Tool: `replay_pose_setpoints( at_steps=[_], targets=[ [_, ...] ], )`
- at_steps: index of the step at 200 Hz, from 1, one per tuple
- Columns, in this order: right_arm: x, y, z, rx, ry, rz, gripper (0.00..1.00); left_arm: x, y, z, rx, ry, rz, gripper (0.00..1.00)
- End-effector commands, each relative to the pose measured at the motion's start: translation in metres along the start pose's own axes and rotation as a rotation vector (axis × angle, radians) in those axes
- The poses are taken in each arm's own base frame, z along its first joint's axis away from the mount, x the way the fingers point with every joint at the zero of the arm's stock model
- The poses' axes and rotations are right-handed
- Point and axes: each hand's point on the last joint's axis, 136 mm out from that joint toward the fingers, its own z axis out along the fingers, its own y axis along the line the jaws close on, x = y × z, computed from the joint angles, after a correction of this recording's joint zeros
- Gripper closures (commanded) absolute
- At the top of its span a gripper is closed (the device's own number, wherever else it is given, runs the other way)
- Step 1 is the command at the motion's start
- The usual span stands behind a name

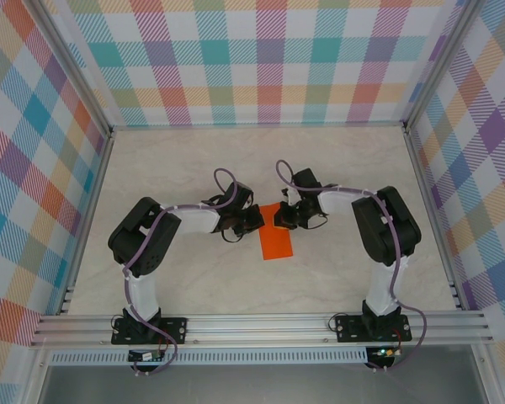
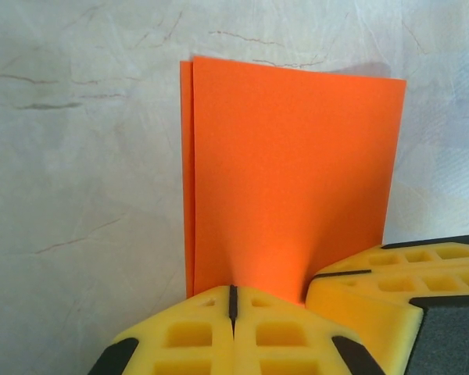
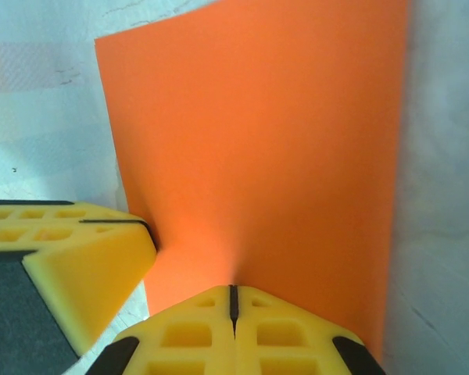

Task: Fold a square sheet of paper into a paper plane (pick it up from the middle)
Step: Fold the square sheet of paper in half at the center of the table.

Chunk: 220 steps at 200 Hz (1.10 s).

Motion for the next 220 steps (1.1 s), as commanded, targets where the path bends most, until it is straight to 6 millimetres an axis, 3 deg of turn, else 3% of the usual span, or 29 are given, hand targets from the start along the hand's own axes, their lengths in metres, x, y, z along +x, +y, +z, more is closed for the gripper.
replay_pose_setpoints(
  at_steps=[1,19,40,86,141,180,220],
  targets=[
    [0.026,-0.041,-0.008,0.070,0.040,0.073,0.96,0.066,0.133,0.000,-0.468,0.163,-0.100,1.00],
    [0.031,-0.053,-0.017,0.064,0.018,0.101,0.96,0.069,0.138,-0.002,-0.482,0.164,-0.100,1.00],
    [0.026,-0.052,-0.029,0.036,-0.024,0.111,0.96,0.071,0.141,-0.002,-0.486,0.170,-0.101,1.00],
    [-0.006,0.002,-0.062,-0.108,-0.144,0.017,0.95,0.067,0.134,-0.001,-0.464,0.169,-0.086,1.00],
    [-0.023,0.041,-0.019,-0.198,-0.056,-0.028,0.97,0.065,0.131,0.000,-0.460,0.168,-0.079,1.00],
    [-0.024,0.025,0.001,-0.164,-0.031,0.003,0.99,0.070,0.136,-0.004,-0.491,0.186,-0.084,1.00],
    [-0.020,-0.022,0.002,-0.087,-0.048,0.084,1.00,0.073,0.142,-0.006,-0.511,0.195,-0.090,1.00]
  ],
)
